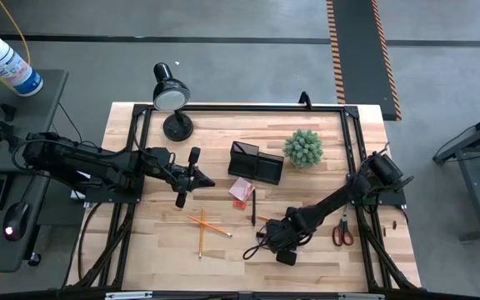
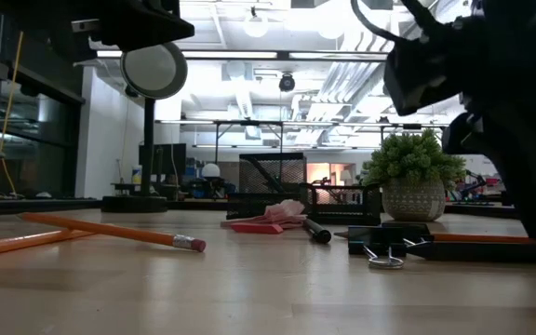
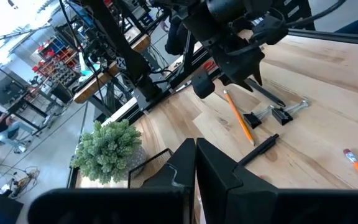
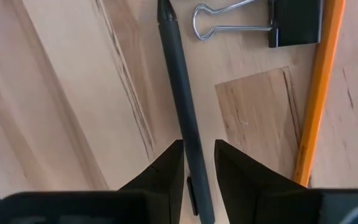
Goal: Pick and place office supplies into organizer
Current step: Put the bottom black pen into the black desk organizer
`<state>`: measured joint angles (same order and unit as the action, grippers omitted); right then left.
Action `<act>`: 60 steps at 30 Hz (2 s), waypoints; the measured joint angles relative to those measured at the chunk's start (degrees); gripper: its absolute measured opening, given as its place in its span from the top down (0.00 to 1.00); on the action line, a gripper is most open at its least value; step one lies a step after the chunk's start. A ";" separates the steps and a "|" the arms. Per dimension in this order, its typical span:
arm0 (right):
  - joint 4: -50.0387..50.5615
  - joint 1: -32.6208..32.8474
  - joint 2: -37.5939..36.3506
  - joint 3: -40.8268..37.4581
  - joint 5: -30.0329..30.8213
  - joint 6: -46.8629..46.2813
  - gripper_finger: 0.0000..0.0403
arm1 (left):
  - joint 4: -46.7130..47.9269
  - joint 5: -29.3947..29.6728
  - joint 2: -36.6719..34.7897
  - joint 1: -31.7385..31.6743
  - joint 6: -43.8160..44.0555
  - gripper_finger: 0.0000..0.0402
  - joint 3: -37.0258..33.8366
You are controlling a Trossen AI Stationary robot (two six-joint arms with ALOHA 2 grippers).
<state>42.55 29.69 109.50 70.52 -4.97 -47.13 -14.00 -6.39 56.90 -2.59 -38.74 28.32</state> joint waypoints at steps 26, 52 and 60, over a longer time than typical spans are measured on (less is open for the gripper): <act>-0.40 0.00 0.48 -0.20 1.48 2.18 0.80 | -0.04 0.00 0.00 0.00 0.03 0.99 0.00; -0.93 0.00 0.49 -0.20 6.16 10.17 0.80 | -0.03 0.02 0.00 0.00 0.03 0.99 0.00; -1.87 0.00 0.49 -0.20 6.98 15.22 0.80 | -0.02 0.02 0.00 0.00 0.04 0.99 0.00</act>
<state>40.68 29.69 109.98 70.32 2.00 -31.91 -14.02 -6.37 56.90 -2.59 -38.70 28.32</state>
